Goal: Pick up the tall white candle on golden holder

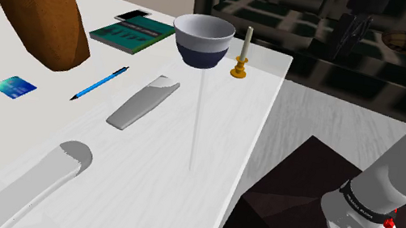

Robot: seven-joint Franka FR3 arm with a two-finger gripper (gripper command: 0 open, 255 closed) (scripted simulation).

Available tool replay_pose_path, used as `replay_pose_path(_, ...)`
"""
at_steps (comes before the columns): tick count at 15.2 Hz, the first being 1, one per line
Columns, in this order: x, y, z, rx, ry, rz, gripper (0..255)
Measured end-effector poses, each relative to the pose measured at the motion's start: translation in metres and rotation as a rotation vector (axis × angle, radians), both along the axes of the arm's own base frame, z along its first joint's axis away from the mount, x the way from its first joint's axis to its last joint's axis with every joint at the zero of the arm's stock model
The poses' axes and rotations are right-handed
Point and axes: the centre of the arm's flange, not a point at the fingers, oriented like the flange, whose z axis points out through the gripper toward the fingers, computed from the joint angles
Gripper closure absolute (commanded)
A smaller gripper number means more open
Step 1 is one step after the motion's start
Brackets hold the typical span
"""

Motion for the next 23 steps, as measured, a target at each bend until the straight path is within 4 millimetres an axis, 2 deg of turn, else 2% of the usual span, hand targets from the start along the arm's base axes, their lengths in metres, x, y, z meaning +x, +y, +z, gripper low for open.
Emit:
replay_pose_path(1,0.000,0.000,0.000,0.000,0.000,0.000,0)
replay_pose_path(4,0.024,0.015,0.008,-0.014,0.022,0.010,0)
replay_pose_path(9,0.085,0.053,0.026,-0.046,0.075,0.033,0)
replay_pose_path(19,0.206,0.146,0.044,-0.111,0.182,0.083,0)
replay_pose_path(20,0.215,0.155,0.044,-0.116,0.192,0.087,0)
replay_pose_path(23,0.224,0.160,0.034,-0.121,0.200,0.089,0)
